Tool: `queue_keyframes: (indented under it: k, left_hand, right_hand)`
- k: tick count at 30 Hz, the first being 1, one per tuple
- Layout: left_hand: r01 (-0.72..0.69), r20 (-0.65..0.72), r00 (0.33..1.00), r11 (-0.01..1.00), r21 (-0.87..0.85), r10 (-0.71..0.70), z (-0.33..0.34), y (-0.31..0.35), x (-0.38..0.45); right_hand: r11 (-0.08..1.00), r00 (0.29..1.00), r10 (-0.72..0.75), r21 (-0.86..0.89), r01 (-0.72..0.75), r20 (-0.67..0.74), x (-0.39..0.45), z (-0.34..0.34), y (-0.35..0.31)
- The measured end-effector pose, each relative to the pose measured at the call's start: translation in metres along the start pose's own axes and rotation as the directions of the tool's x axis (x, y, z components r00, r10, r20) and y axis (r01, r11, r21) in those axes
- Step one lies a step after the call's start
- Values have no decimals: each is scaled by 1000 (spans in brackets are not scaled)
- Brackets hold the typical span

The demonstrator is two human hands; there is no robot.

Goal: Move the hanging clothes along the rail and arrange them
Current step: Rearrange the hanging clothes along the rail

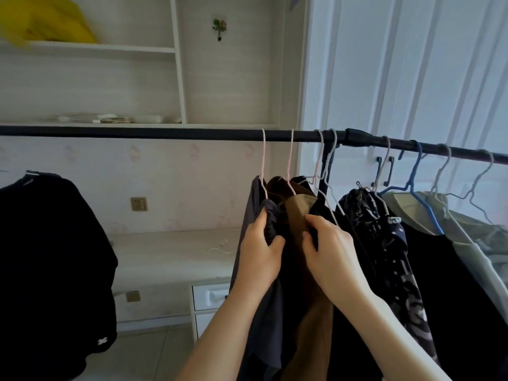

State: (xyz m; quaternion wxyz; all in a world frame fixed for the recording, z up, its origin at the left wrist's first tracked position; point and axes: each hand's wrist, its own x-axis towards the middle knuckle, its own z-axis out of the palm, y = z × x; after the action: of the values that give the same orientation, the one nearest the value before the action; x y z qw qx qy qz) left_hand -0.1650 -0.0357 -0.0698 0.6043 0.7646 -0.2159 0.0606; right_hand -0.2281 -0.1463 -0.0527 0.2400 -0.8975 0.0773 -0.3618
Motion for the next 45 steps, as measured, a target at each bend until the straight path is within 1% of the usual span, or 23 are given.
queue_keyframes:
  k: [2, 6, 11, 15, 18, 21, 23, 28, 32, 36, 41, 45]
  left_hand:
    - [0, 2, 1000, 1000, 4, 0, 2, -1, 6]
    - [-3, 0, 1000, 1000, 6, 3, 3, -4, 22]
    - [16, -27, 1000, 998, 53, -15, -4, -13, 40]
    - [55, -74, 996, 998, -36, -58, -17, -17, 51]
    - [91, -83, 991, 986, -139, -103, -25, -15, 56]
    - [117, -140, 979, 969, -218, -150, -39, -15, 64]
    - [132, -165, 971, 961, -242, -175, -52, -16, 69]
    - [175, -197, 952, 944, -282, -235, -90, -19, 72]
    - [153, -248, 941, 944, -294, -230, -128, -19, 68]
    - [161, -256, 937, 945, -286, -237, -172, -25, 68]
    - [137, -263, 942, 953, -271, -210, -230, -34, 63]
    - [162, -250, 942, 955, -247, -225, -288, -50, 64]
  right_hand:
    - [999, 1000, -30, -41, 29, -9, 6, 2, 5]
    - [998, 998, -65, -19, 65, 6, 24, 11, 10]
    - [999, 999, -35, 6, 35, -17, 40, 29, 19]
    - [1000, 1000, -14, 12, 14, -3, 56, 39, 19]
    - [1000, 998, 20, -14, -19, 53, 65, 49, 15]
    - [997, 992, 80, -17, -79, 100, 74, 61, 10]
    - [994, 988, 109, 11, -111, 106, 79, 67, 7]
    - [991, 991, 116, 58, -119, 64, 90, 72, -5]
    - [995, 996, 80, 62, -82, 40, 92, 74, -32]
    - [996, 999, 24, 83, -28, 48, 85, 89, -71]
    - [993, 998, 29, 113, -35, 61, 81, 118, -126]
    - [988, 997, 42, 146, -51, 68, 76, 145, -179]
